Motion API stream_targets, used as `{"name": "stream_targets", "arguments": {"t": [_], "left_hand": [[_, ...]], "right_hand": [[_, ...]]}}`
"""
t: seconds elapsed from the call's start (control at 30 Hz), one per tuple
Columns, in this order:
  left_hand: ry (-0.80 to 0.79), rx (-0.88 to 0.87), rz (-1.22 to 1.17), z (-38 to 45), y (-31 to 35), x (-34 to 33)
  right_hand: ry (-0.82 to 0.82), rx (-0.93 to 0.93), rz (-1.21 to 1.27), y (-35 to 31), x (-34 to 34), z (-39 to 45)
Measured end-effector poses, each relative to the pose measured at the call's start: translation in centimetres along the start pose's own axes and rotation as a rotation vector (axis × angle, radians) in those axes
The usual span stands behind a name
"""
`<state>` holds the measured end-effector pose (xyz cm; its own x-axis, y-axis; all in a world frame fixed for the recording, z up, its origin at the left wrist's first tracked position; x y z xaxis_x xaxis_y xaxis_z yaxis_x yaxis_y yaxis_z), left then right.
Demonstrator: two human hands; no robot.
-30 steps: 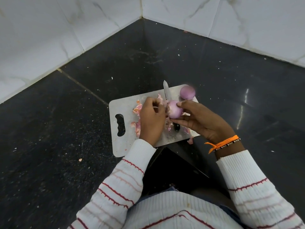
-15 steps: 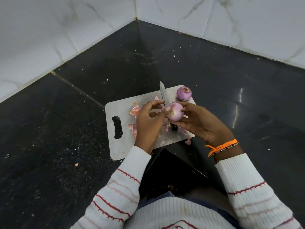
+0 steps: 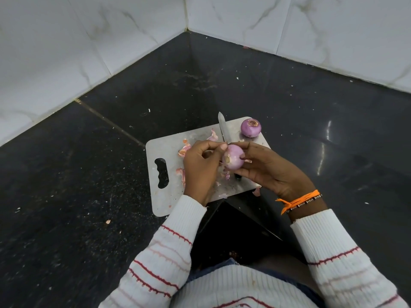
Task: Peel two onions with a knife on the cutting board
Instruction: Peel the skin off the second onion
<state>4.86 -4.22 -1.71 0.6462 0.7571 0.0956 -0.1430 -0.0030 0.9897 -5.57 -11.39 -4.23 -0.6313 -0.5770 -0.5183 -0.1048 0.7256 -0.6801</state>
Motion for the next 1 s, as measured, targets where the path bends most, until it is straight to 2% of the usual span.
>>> {"name": "stream_targets", "arguments": {"t": [0.13, 0.3, 0.4, 0.63, 1.0], "left_hand": [[0.045, 0.003, 0.014, 0.2, 0.1, 0.6], [-0.054, -0.085, 0.060, 0.1, 1.7, -0.4], [-0.047, -0.145, 0.116, 0.2, 2.2, -0.7], [-0.045, -0.106, 0.158, 1.1, 1.4, -1.0], [-0.037, -0.090, 0.070, 1.6, 1.1, -1.3]], "right_hand": [[-0.016, -0.002, 0.037, 0.0, -0.1, 0.1], [-0.017, 0.021, 0.011, -0.4, 0.1, 0.0], [0.003, 0.006, -0.006, -0.4, 0.2, 0.1], [0.017, -0.027, 0.006, -0.2, 0.1, 0.4], [0.000, -0.036, 0.242, -1.2, 0.8, 0.7]]}}
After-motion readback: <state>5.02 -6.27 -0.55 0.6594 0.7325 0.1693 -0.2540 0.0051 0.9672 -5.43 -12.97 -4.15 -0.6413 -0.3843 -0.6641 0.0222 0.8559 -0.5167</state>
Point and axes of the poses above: each hand's wrist, its own z-axis towards the middle knuckle, its own x-axis out of the back of the hand, y = z × x, the point moved 10 cm from there along z, towards the middle knuckle, and after that the axes turned 9 degrees about -x, right-handed, at the moved point
